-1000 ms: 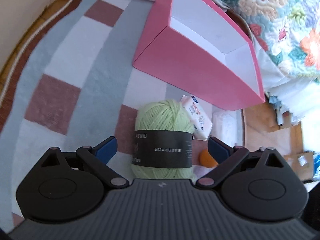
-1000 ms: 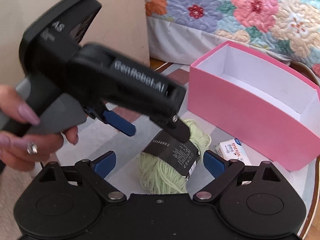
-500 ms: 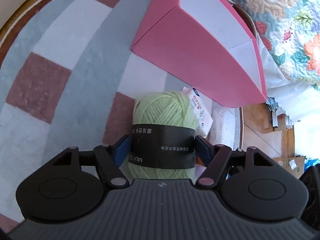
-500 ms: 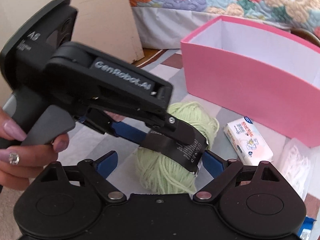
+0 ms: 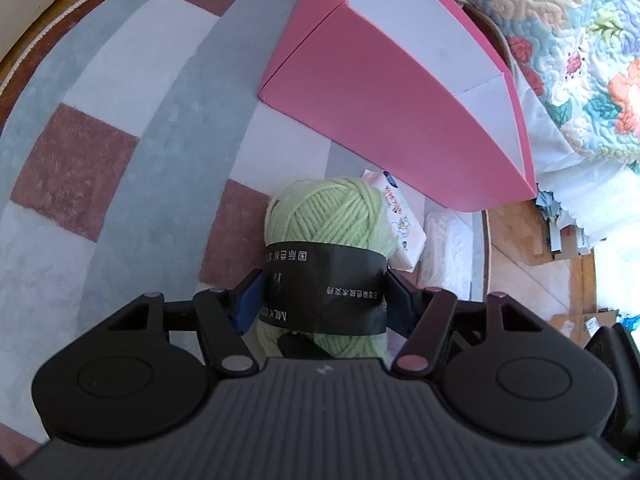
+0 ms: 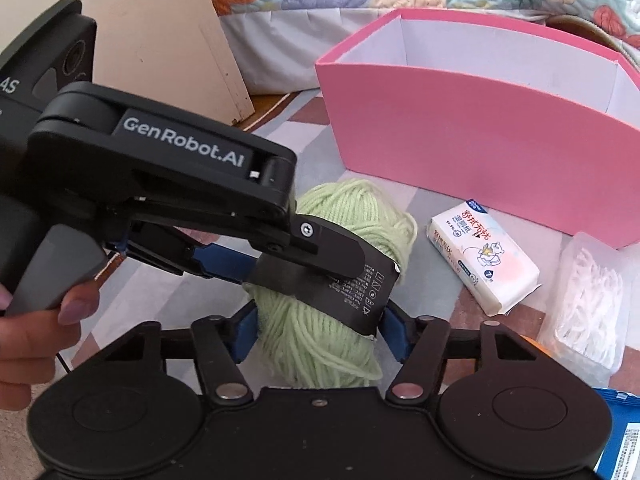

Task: Organize objects
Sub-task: 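Lift the yarn skein with the left tool and carry it into the pink box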

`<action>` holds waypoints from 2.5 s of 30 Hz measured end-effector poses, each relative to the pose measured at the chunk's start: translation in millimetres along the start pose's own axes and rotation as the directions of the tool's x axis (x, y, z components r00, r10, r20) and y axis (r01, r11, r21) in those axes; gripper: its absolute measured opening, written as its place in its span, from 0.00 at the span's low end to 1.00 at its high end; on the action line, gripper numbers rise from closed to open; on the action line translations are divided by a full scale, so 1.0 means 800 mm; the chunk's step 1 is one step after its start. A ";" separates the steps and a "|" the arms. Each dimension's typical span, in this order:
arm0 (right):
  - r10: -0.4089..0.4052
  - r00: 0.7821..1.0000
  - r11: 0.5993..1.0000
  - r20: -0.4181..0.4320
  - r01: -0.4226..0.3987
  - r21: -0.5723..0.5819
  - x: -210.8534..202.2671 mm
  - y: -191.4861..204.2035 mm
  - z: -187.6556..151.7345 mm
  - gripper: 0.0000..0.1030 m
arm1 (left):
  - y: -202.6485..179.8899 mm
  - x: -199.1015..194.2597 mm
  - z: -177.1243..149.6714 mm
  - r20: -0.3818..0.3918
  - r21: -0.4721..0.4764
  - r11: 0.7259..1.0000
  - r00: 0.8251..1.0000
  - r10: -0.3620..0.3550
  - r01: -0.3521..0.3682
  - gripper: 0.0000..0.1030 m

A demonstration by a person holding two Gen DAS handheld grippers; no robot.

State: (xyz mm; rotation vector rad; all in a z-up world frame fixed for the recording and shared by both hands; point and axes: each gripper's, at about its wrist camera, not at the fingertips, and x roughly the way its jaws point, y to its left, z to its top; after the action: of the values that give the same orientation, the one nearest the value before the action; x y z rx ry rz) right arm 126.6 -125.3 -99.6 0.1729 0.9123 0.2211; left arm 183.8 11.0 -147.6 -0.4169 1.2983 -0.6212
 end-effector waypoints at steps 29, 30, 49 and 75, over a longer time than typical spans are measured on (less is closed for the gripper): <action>0.028 0.986 0.991 0.164 -0.006 -0.137 -0.082 0.008 0.039 0.65 | -0.079 -0.080 0.022 0.086 0.171 0.982 0.991 -0.101 0.085 0.61; 0.025 0.986 0.990 0.164 -0.002 -0.138 -0.083 0.008 0.042 0.65 | -0.084 -0.082 0.024 0.085 0.174 0.981 0.991 -0.101 0.085 0.61; 0.069 0.973 0.997 0.218 -0.073 0.009 -0.125 -0.035 0.078 0.65 | -0.196 -0.092 0.082 0.054 0.362 0.932 0.999 0.002 -0.022 0.61; -0.041 0.979 0.989 0.201 0.011 0.145 -0.096 -0.141 0.145 0.62 | -0.243 0.016 0.185 -0.027 0.374 0.920 0.993 -0.114 0.116 0.62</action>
State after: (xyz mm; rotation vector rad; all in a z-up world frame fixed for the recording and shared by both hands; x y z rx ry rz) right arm 186.8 -260.6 1.0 0.3114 0.7261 0.1106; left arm 292.5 -154.6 -4.5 -0.1753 1.1311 -0.9504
